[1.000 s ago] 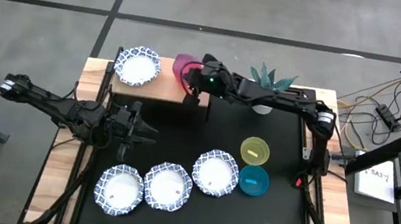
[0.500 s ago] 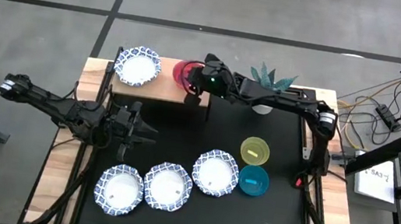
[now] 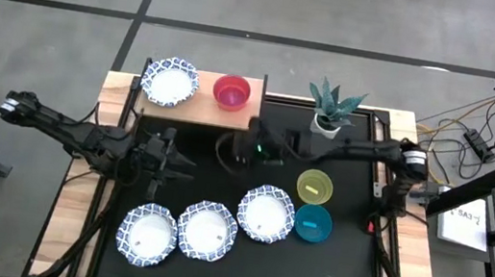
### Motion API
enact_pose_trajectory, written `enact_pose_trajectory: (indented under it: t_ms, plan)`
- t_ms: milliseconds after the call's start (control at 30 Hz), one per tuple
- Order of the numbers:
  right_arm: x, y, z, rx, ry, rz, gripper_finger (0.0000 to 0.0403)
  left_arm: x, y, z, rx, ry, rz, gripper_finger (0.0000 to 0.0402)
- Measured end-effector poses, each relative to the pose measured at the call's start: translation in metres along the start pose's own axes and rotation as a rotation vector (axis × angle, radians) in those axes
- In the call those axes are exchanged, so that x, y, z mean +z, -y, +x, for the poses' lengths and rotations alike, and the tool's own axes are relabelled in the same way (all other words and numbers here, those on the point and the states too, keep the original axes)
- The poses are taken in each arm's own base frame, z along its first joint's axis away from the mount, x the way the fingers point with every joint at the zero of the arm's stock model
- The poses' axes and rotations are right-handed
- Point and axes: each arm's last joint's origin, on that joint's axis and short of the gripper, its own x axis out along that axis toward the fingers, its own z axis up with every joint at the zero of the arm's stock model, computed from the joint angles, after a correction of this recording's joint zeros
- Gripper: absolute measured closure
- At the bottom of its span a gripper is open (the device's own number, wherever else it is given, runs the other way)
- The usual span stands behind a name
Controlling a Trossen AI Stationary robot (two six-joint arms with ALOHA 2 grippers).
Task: Place and stack bowls onto a shelf
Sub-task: Stack the blue bowl on top of the blue bowl on the shelf
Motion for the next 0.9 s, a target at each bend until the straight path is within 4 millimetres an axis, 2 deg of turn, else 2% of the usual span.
enact_pose_trajectory:
  t_ms: [200,367,700,900]
  plan:
    - [-0.032,-0.044,-0.008,0.016,0.106,0.007,0.0386,-0.003,0.001,0.006,0.004,-0.02,0.003,0.0265]
    - [-0.065,-0.063,-0.02,0.054,0.192,-0.03,0.039,-0.005,0.001,0.01,0.022,-0.034,0.003,0.0265]
    - [-0.12,-0.061,-0.049,0.066,0.282,-0.023,0.039,-0.025,0.001,0.033,0.12,-0.138,-0.167,0.0265]
    - [-0.131,-0.054,-0.075,0.056,0.339,-0.044,0.039,-0.052,0.002,0.057,0.146,-0.301,-0.253,0.0265]
